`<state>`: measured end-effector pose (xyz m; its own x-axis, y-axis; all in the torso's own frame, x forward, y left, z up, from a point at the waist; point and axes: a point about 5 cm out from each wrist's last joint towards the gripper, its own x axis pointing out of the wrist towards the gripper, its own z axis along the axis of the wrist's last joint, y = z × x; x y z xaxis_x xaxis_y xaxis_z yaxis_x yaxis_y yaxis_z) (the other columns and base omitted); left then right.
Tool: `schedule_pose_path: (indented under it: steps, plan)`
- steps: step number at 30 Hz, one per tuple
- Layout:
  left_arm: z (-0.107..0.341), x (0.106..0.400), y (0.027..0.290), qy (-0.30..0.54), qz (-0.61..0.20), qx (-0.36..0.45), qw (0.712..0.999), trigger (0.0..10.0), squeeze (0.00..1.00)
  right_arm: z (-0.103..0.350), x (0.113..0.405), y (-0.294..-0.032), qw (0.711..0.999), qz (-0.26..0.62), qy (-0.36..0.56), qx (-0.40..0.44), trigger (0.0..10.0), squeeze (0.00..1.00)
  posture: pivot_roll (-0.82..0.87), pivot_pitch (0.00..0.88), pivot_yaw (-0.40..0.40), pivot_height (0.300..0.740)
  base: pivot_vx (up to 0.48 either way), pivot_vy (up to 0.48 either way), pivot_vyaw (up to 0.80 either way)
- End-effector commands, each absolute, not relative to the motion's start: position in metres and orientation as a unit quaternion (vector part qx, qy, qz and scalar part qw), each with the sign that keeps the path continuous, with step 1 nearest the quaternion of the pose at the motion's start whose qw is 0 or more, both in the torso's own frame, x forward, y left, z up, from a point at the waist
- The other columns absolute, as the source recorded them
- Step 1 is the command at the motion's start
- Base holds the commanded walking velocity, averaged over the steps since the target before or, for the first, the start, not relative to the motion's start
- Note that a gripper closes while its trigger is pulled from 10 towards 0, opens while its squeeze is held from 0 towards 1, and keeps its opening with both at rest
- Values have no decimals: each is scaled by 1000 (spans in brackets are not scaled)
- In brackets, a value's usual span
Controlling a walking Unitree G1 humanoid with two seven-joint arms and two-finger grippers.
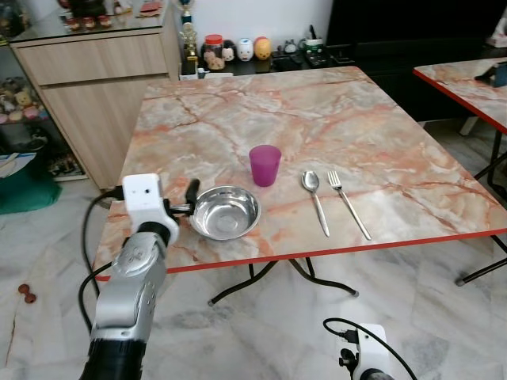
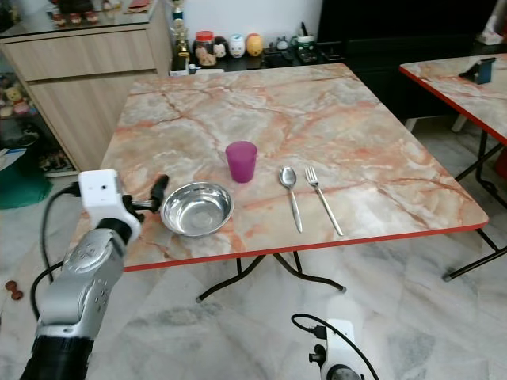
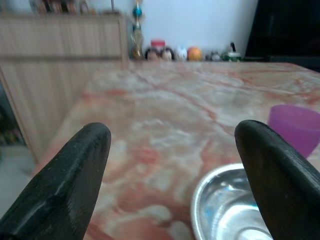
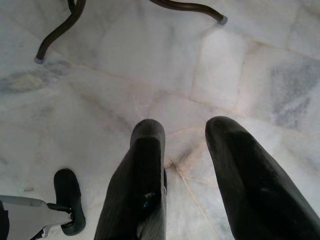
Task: Setting the table
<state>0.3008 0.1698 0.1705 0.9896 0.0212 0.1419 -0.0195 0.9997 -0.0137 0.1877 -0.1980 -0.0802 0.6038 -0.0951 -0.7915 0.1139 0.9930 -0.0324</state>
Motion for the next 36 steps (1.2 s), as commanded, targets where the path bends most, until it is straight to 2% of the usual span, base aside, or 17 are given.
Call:
schedule_pose_path:
  steps: [1, 11, 36]
  plan:
    - [173, 294, 169, -97, 11, 37, 995, 10000, 0, -80, 189, -196, 894, -56, 444, 13, 10000, 0, 1, 0, 21, 707, 0, 0, 0]
    - [164, 293, 173, -102, 29, 18, 994, 10000, 0, -80, 189, -197, 894, -55, 444, 12, 10000, 0, 0, 0, 15, 707, 0, -298, 0]
    - [155, 293, 177, -77, 32, -35, 996, 10000, 0, -80, 189, -197, 894, -54, 445, 10, 10000, 0, -2, 0, 11, 707, 31, 0, 0]
